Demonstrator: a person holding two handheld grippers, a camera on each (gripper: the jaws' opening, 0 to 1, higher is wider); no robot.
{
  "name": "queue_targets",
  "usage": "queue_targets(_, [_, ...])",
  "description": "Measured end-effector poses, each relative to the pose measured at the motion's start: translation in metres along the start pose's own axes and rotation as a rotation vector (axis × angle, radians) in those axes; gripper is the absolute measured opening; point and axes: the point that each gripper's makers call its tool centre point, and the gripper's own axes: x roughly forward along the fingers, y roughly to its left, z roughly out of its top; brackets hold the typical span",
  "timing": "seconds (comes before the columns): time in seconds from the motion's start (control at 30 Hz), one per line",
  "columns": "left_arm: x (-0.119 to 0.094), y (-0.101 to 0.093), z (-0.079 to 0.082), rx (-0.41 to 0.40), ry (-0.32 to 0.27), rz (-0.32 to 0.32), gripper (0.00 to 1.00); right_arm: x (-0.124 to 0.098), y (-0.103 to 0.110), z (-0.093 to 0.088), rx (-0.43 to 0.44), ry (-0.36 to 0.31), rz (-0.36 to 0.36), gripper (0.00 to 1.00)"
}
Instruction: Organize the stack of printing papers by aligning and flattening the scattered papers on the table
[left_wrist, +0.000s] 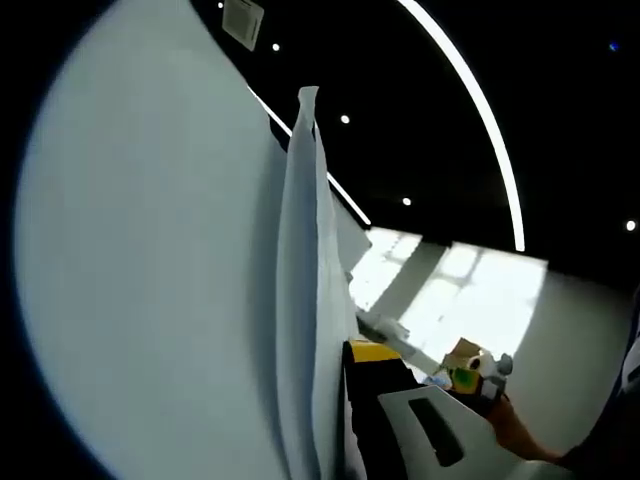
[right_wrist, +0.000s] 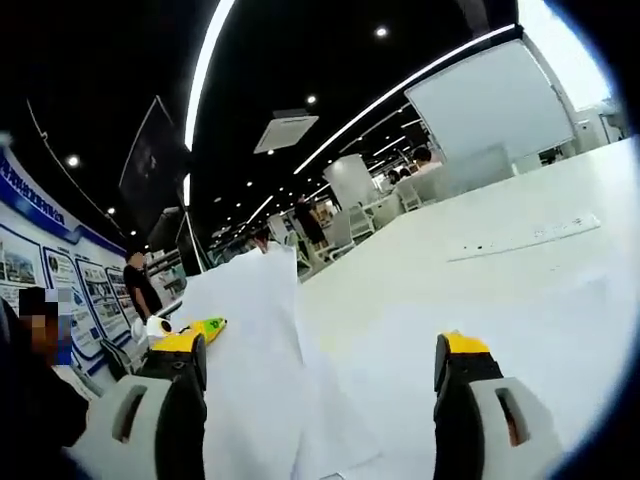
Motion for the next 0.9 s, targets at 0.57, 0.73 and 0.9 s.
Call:
queue_targets(0.57, [0.000, 0.001, 0.000, -0.001, 0.005, 0.005, 0.06, -0.028, -0.034, 0.009, -0.033, -0.009, -0.086, 0.90])
queue_targets(0.73, [0.000, 0.001, 0.000, -0.003, 0.002, 0.005, 0.06, -0.036, -0.045, 0.008, -0.031, -0.011, -0.115, 0.90])
queue_targets(0.9, [0.000, 0.001, 0.000, -0.002, 0.003, 0.006, 0.06, -0.040, -0.048, 0.011, -0.036, -0.022, -0.125, 0.90])
